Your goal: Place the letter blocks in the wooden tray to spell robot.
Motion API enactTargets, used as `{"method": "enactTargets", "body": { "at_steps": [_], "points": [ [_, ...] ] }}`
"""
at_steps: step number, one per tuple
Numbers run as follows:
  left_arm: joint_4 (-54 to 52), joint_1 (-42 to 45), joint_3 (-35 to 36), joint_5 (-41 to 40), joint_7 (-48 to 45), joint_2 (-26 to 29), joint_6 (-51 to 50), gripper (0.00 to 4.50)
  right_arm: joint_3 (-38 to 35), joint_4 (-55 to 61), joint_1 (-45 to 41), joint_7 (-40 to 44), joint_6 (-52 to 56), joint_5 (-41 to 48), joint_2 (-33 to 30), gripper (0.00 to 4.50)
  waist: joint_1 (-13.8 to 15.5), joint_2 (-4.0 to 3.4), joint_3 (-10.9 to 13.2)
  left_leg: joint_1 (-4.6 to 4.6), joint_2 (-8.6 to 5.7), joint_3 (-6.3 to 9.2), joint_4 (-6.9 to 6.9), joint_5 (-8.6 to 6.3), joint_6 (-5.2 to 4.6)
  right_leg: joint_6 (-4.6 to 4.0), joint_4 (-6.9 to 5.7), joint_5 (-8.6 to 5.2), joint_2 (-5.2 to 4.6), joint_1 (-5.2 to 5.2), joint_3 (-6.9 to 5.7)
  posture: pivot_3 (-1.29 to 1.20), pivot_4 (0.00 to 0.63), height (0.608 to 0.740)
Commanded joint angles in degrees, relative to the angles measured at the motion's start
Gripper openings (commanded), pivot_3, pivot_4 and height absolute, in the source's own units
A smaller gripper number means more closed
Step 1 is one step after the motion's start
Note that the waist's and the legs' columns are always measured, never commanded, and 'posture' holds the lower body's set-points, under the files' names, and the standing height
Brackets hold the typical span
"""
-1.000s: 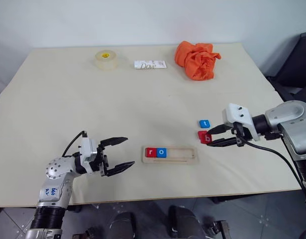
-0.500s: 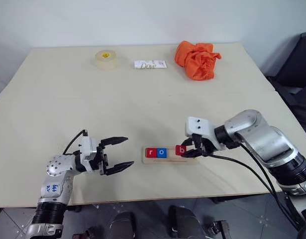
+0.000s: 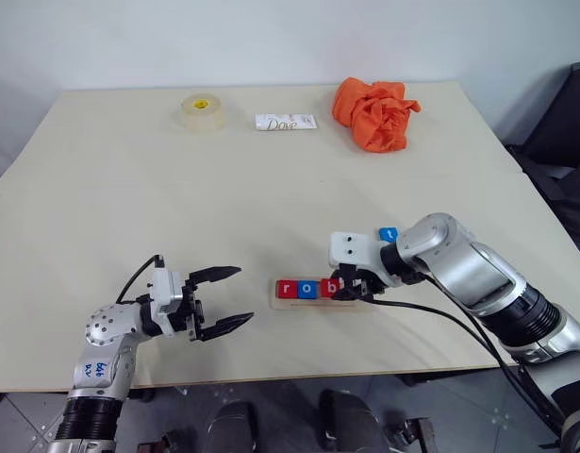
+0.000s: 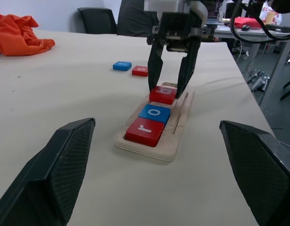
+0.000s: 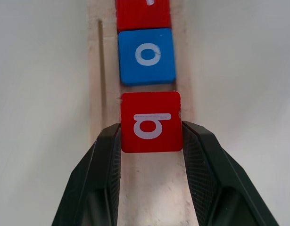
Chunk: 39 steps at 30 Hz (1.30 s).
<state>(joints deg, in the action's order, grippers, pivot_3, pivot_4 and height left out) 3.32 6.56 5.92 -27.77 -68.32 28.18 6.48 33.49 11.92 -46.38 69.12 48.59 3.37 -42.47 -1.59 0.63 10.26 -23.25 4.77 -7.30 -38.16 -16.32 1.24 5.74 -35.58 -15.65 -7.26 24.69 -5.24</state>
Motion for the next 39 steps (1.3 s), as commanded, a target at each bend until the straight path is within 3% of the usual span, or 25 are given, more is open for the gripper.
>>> {"method": "enactTargets", "body": {
  "at_steps": [1, 8, 16, 17, 28, 31, 39],
  "points": [
    [-1.9, -0.4, 1.0, -0.8, 0.3, 0.5, 0.6, 4.50, -0.2, 1.2, -0.9, -0.1, -0.3, -0.5, 0.1, 1.46, 0.0, 0.00, 0.0, 0.00, 0.00, 0.00, 0.00, 0.00, 0.00, 0.00, 0.00, 0.00, 0.00, 0.00, 0.00, 0.00, 0.150, 0.740],
    [-1.5, -0.2, 1.0, -0.8, 0.5, 0.4, 0.7, 4.50, 0.3, 1.3, -1.0, -0.3, 0.1, -0.9, 0.9, 1.46, 0.0, 0.00, 0.0, 0.00, 0.00, 0.00, 0.00, 0.00, 0.00, 0.00, 0.01, 0.00, 0.00, 0.00, -0.01, 0.00, 0.150, 0.740],
    [-0.8, 0.5, 0.9, -0.6, 0.5, 0.3, 0.9, 4.50, -0.3, 2.1, -1.3, -0.4, 0.4, -1.5, 0.9, 4.28, 0.0, 0.00, 0.0, 0.00, 0.00, 0.00, 0.01, 0.00, 0.00, -0.01, 0.00, -0.01, 0.00, 0.00, -0.01, 0.00, 0.150, 0.740],
    [-0.7, 0.7, 0.8, -0.6, 0.5, 0.3, 1.0, 4.50, -0.5, 2.6, -1.3, -0.3, 0.5, -1.4, 0.6, 4.46, 0.0, 0.00, 0.0, 0.00, 0.00, 0.00, 0.01, 0.00, 0.00, -0.01, 0.00, 0.00, 0.00, 0.00, -0.01, 0.00, 0.150, 0.740],
    [1.3, 2.7, 0.7, -0.5, -0.3, 0.3, 1.1, 4.50, -5.8, 7.3, 1.0, 0.3, 2.1, 3.3, -1.3, 4.46, 0.0, 0.00, 0.0, -0.01, 0.00, 0.01, 0.01, 0.00, 0.00, -0.01, 0.02, -0.01, 0.01, 0.00, -0.03, 0.00, 0.150, 0.740],
    [1.4, 2.9, 0.4, -0.3, -0.4, 0.2, 1.2, 4.50, -6.5, 7.0, 1.5, 0.1, 1.7, 3.9, -1.9, 3.81, 0.0, 0.00, 0.0, -0.01, 0.00, 0.01, 0.01, 0.00, 0.00, -0.01, 0.03, 0.00, 0.00, -0.01, -0.03, 0.00, 0.150, 0.740],
    [1.4, 3.2, 0.3, -0.4, -0.4, 0.2, 1.0, 4.50, -9.2, 7.4, 3.0, 0.2, 0.4, 8.8, -0.2, 1.00, 0.0, 0.00, 0.0, -0.01, 0.01, 0.02, 0.02, 0.00, 0.00, -0.01, 0.03, -0.01, 0.01, 0.00, -0.03, 0.00, 0.150, 0.740]
  ]
}}
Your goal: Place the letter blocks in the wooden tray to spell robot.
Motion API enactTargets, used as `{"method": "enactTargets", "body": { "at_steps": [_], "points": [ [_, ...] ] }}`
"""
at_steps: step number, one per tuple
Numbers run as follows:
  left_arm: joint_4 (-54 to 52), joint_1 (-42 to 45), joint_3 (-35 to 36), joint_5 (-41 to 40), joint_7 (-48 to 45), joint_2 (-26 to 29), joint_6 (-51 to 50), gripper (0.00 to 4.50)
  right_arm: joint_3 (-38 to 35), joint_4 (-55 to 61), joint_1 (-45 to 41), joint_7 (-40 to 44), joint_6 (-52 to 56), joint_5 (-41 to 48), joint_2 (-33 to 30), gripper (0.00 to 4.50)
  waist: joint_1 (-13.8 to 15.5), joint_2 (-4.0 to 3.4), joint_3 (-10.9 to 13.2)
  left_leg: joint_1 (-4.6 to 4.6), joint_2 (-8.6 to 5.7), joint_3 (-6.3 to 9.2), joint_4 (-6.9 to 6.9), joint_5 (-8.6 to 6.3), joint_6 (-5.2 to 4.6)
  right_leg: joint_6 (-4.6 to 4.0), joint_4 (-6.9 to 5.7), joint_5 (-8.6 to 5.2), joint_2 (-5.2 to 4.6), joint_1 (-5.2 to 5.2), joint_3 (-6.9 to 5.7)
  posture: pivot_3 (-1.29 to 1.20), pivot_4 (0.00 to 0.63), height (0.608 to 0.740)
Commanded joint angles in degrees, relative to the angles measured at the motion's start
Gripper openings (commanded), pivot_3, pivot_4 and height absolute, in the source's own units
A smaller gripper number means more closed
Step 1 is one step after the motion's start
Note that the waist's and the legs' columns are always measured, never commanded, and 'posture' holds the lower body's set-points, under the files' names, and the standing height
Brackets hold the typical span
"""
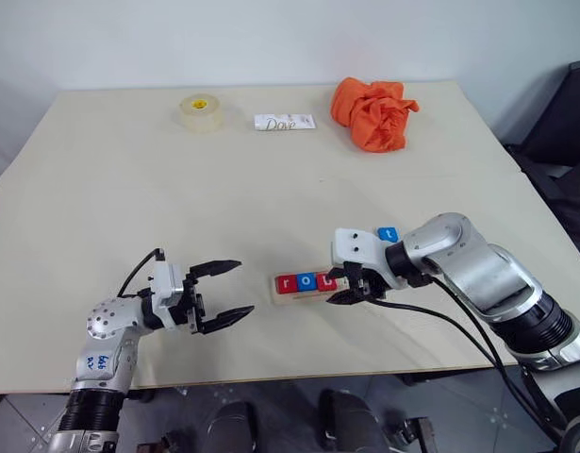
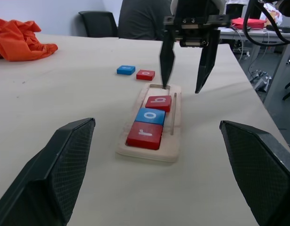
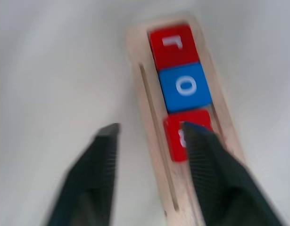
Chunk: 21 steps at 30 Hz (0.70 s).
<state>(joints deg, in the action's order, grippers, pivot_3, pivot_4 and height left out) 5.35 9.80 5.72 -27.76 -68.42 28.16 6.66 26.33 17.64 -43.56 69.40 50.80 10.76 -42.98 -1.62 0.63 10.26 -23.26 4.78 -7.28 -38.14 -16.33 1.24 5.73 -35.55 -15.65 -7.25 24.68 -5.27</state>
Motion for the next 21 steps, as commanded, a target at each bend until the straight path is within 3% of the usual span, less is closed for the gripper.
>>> {"method": "enactTargets", "body": {
  "at_steps": [1, 3, 21],
  "points": [
    [-0.7, -0.1, 0.5, -0.4, -0.3, 0.3, 0.8, 4.50, -1.6, 1.2, 0.3, 0.0, -2.1, 1.2, 0.0, 0.63, 0.0, 0.00, 0.0, 0.00, 0.00, 0.00, 0.00, 0.00, 0.00, 0.00, 0.00, 0.00, 0.00, 0.00, 0.00, 0.00, 0.150, 0.740],
    [-1.1, -0.4, 0.6, -0.5, -0.2, 0.4, 0.7, 4.50, -0.6, 0.1, 0.5, -0.1, -2.3, 0.7, -0.2, 0.03, 0.0, 0.00, 0.0, 0.00, 0.00, 0.00, 0.00, 0.00, 0.00, 0.00, 0.00, 0.00, 0.00, 0.00, 0.00, 0.00, 0.150, 0.740],
    [-4.3, -3.3, 1.0, -0.8, 0.5, 0.9, -0.1, 4.50, 2.2, -8.1, -1.0, -0.9, -8.1, -3.4, 2.4, 0.03, 0.0, 0.00, 0.0, 0.00, 0.00, 0.00, 0.00, 0.00, 0.00, 0.00, 0.00, 0.00, 0.00, 0.00, -0.01, 0.00, 0.150, 0.740]
  ]
}}
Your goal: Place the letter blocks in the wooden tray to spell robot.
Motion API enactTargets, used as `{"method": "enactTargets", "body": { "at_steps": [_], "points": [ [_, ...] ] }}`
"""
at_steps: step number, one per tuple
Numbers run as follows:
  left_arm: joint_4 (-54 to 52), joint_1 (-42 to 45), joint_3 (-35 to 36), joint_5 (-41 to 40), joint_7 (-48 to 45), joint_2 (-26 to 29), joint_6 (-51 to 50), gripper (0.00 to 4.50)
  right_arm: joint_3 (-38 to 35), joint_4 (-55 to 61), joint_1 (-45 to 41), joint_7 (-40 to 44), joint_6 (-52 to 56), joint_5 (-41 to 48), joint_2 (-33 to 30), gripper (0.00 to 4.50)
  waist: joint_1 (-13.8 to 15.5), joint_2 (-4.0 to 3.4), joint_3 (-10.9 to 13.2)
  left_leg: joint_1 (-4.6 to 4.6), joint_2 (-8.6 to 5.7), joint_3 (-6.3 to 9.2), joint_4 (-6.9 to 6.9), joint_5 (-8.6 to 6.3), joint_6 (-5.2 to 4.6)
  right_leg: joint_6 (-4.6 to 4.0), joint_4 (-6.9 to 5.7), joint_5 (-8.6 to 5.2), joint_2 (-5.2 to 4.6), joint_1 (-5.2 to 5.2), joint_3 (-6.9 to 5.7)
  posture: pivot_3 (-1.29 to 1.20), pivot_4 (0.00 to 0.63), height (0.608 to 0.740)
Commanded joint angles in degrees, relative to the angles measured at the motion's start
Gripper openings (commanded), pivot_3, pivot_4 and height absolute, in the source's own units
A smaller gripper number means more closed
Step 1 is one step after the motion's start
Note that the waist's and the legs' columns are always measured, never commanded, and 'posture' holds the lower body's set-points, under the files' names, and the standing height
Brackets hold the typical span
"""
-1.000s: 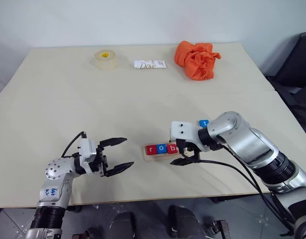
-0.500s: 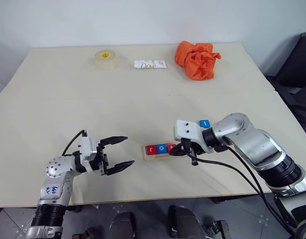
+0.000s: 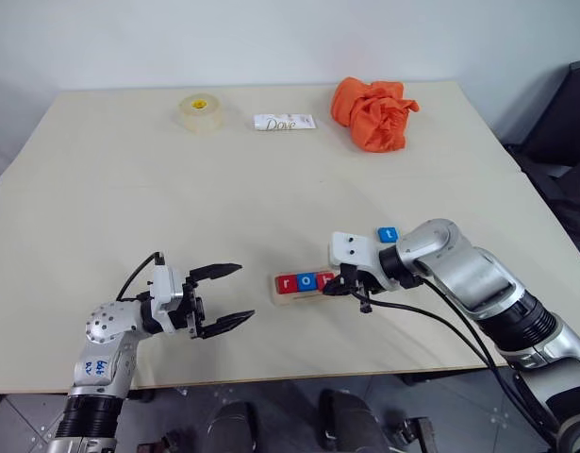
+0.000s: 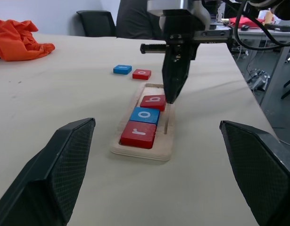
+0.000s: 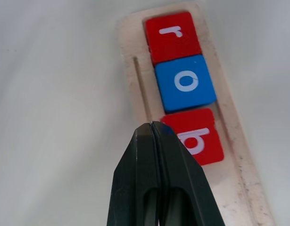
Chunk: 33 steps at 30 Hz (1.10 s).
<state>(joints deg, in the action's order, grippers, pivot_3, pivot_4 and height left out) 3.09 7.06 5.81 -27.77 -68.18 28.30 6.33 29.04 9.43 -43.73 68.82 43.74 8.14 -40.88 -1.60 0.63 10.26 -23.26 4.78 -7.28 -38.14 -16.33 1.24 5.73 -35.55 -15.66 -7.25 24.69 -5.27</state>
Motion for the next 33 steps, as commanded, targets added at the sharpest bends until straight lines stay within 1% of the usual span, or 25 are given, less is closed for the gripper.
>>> {"method": "enactTargets", "body": {
  "at_steps": [1, 7, 16, 21, 27, 33],
  "points": [
    [-2.1, -0.6, 0.9, -0.8, 0.3, 0.7, 0.3, 4.50, -0.5, 0.0, -0.8, -0.4, -1.2, -0.9, 0.3, 0.03, 0.0, 0.00, 0.0, 0.00, 0.00, 0.00, 0.00, 0.00, 0.00, 0.00, 0.00, 0.00, 0.00, 0.00, 0.00, 0.00, 0.150, 0.740],
    [-1.6, 0.1, 0.7, -0.7, 0.1, 0.7, 0.2, 4.50, -0.8, -0.3, -0.5, -1.7, -1.4, -2.2, 0.4, 0.03, 0.0, 0.00, 0.0, 0.00, 0.00, 0.00, 0.00, 0.00, 0.00, 0.00, 0.00, 0.00, -0.01, -0.01, 0.00, 0.00, 0.150, 0.740],
    [-1.7, 0.3, 0.5, -0.7, 0.1, 0.7, 0.0, 4.50, -2.8, 2.1, -1.3, -1.8, 0.8, -0.2, 0.5, 0.03, 0.0, 0.00, 0.0, 0.00, 0.00, 0.00, 0.00, 0.00, 0.00, 0.00, 0.00, 0.00, -0.01, 0.00, 0.00, 0.00, 0.150, 0.740],
    [-1.6, 0.4, 0.4, -0.7, 0.0, 0.5, -0.1, 4.50, -2.6, 0.7, -1.5, -2.5, -0.3, -0.9, 0.6, 0.03, 0.0, 0.00, 0.0, 0.00, 0.00, 0.00, 0.00, 0.00, 0.00, 0.00, 0.01, 0.00, -0.01, 0.00, 0.00, 0.00, 0.150, 0.740],
    [-2.0, 0.1, 0.5, -0.8, 0.2, 0.5, -0.1, 4.50, -3.6, -5.7, -3.8, -4.9, -3.5, -2.4, 2.6, 0.03, 0.0, 0.00, 0.0, 0.00, 0.00, -0.01, 0.00, 0.00, 0.00, 0.00, 0.00, 0.00, 0.00, 0.00, 0.00, 0.00, 0.150, 0.740],
    [-2.3, -0.3, 0.7, -0.9, 0.4, 0.6, -0.3, 4.50, -3.6, -16.6, -7.2, -7.0, -9.9, -5.8, 4.3, 0.03, 0.0, 0.00, 0.0, 0.00, 0.00, -0.03, 0.01, 0.00, 0.00, 0.00, 0.01, 0.00, 0.00, 0.01, 0.00, 0.00, 0.150, 0.740]
  ]
}}
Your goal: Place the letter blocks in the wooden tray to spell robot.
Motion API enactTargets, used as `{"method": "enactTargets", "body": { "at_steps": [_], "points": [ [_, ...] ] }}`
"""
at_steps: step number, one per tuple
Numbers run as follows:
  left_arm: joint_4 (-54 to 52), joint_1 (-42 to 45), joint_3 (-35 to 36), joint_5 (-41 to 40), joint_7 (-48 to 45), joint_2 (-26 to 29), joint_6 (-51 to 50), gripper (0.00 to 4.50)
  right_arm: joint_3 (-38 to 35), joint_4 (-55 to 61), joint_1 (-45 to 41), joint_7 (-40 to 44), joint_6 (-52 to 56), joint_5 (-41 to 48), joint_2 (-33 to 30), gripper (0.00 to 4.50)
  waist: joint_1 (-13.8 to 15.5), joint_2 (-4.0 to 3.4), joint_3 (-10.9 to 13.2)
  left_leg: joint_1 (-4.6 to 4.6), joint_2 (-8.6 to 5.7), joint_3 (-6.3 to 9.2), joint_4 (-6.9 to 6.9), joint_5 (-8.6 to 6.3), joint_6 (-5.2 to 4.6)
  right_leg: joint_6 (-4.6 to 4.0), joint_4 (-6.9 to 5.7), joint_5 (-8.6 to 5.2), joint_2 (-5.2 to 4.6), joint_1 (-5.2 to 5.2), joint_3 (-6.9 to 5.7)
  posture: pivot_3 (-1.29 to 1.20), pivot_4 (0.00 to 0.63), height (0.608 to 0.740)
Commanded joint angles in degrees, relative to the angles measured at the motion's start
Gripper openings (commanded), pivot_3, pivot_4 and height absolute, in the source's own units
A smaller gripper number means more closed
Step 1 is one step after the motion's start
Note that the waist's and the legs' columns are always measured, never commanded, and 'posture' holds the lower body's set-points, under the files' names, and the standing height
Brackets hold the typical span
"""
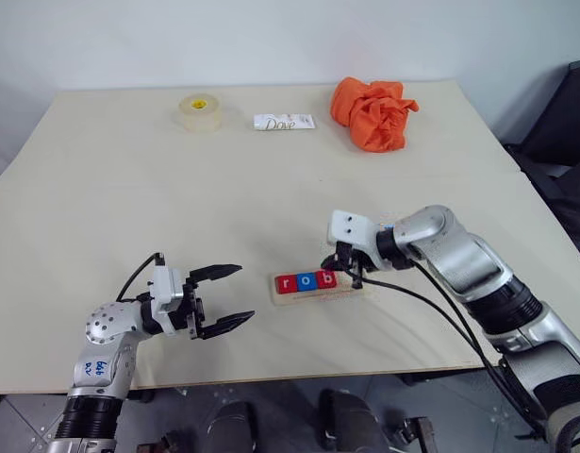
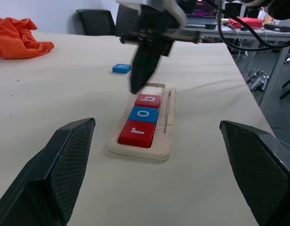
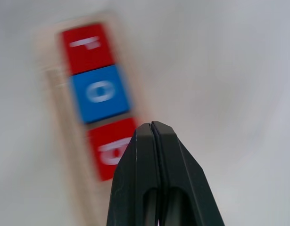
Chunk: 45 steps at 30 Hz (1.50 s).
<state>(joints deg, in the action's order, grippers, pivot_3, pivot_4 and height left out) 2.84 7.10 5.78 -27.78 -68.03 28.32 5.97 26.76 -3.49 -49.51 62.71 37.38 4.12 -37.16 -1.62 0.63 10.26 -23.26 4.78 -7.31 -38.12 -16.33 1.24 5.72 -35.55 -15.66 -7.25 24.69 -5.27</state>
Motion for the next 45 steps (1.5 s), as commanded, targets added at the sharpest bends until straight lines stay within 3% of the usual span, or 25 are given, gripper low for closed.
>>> {"method": "enactTargets", "body": {
  "at_steps": [1, 9, 36, 45],
  "points": [
    [-2.0, -0.3, 0.7, -0.9, 0.2, 0.6, 0.1, 4.50, -1.2, -5.2, -1.8, -1.0, -4.5, -2.3, 0.9, 0.03, 0.0, 0.00, 0.0, 0.00, 0.00, -0.01, 0.00, 0.00, 0.00, 0.00, 0.00, 0.00, 0.00, 0.00, 0.00, 0.00, 0.150, 0.740],
    [-2.1, -0.1, 0.8, -0.8, 0.7, 0.7, 0.0, 4.50, -0.6, -12.2, -1.9, 0.8, -10.6, -6.1, 2.1, 0.03, 0.0, 0.00, 0.0, 0.00, 0.00, -0.04, 0.01, 0.01, 0.01, 0.00, 0.00, 0.00, 0.00, 0.01, 0.01, 0.00, 0.150, 0.740],
    [1.4, 3.6, 0.5, -0.2, -0.6, 0.8, 0.3, 4.50, -1.5, -9.0, 2.3, 6.4, -11.2, -8.0, -0.6, 0.03, 0.0, 0.00, 0.0, 0.02, 0.00, -0.03, 0.01, 0.01, 0.01, 0.00, 0.00, 0.00, 0.00, -0.02, 0.01, 0.00, 0.150, 0.740],
    [2.4, 4.5, 0.5, 0.1, -0.7, 0.8, 0.6, 4.50, -7.3, -13.4, 0.5, -1.1, -14.4, -7.1, 1.3, 0.03, 0.0, 0.00, 0.0, 0.02, 0.00, -0.03, -0.01, 0.02, 0.02, 0.01, -0.02, 0.00, 0.00, -0.02, 0.01, 0.00, 0.150, 0.740]
  ]
}}
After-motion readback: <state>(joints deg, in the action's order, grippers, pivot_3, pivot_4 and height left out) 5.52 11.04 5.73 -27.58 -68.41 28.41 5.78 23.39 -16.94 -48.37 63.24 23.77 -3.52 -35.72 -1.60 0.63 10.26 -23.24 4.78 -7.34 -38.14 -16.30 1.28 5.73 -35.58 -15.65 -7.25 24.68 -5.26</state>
